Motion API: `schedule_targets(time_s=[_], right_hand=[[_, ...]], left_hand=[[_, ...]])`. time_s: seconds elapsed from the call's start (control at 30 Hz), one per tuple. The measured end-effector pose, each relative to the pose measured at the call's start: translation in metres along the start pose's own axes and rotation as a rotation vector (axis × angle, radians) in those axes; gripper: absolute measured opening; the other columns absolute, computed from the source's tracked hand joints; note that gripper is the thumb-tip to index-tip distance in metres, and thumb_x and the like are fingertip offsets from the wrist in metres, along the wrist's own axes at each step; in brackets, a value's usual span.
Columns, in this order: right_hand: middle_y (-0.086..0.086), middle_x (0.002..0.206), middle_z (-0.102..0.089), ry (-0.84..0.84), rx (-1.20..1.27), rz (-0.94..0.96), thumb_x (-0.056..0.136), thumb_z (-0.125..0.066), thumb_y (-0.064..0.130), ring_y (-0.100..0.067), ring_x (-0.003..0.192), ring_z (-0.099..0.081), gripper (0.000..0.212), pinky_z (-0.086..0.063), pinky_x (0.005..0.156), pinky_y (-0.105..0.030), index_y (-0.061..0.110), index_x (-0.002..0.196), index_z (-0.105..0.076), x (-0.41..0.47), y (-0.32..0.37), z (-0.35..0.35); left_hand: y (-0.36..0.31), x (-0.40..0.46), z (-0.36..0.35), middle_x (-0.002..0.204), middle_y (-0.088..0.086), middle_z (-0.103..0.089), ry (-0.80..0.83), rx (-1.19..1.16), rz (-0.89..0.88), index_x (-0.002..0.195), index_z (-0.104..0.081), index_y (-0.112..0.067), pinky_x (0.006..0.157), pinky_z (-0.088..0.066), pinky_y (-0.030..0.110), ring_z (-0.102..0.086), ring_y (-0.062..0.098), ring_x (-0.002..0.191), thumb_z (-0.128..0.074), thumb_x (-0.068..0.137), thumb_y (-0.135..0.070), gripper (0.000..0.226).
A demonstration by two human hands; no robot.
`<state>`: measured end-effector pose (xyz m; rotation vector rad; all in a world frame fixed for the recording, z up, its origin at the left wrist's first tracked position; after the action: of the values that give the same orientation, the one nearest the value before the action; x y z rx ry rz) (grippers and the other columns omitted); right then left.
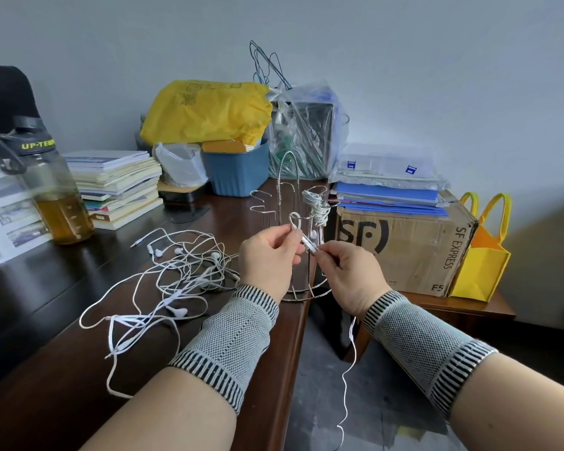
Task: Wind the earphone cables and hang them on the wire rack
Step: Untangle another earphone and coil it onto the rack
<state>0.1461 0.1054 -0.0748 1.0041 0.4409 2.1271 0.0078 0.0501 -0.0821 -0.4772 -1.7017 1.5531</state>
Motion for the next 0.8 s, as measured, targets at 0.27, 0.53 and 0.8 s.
schedule_targets(time_s=[0.27, 0.53, 0.8], right_hand=[[0.006, 0.071, -0.053, 0.047, -0.074, 0.033, 0.098, -0.05, 0.023, -0.01, 0.063, -0.047, 0.021, -0.034, 0.059, -0.024, 0.014, 0.093, -0.068, -0.001, -0.002, 0.0], [0.01, 0.052, -0.052, -0.029, 0.305, -0.198, 0.092, -0.062, 0.027, 0.001, 0.04, -0.042, 0.016, -0.033, 0.043, -0.01, 0.018, 0.081, -0.07, 0.0, -0.032, 0.021], [0.011, 0.051, -0.056, -0.005, 0.172, -0.134, 0.091, -0.063, 0.02, 0.002, 0.04, -0.047, 0.016, -0.036, 0.043, -0.01, 0.017, 0.077, -0.071, 0.006, -0.021, 0.023]], left_hand=[[0.002, 0.001, 0.002, 0.057, -0.008, -0.067, -0.032, -0.06, 0.048, 0.076, -0.069, -0.026, 0.06, -0.053, 0.019, -0.055, -0.002, 0.049, -0.07, 0.087, -0.02, 0.013], [0.005, 0.002, 0.001, 0.058, -0.01, -0.069, -0.031, -0.078, 0.066, 0.077, -0.068, -0.031, 0.059, -0.052, 0.019, -0.056, -0.004, 0.05, -0.07, 0.088, -0.023, 0.014], [0.008, 0.0, -0.002, 0.059, -0.008, -0.07, -0.005, -0.1, 0.08, 0.083, -0.069, -0.029, 0.059, -0.051, 0.019, -0.058, -0.003, 0.051, -0.07, 0.089, -0.024, 0.008]])
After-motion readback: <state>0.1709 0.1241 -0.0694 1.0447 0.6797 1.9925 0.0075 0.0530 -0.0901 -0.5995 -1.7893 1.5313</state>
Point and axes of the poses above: each hand's wrist, its own x-axis towards the middle knuckle, its own z-axis out of the back of the hand, y = z × x, the point moved 9 cm from there along x, towards the middle knuckle
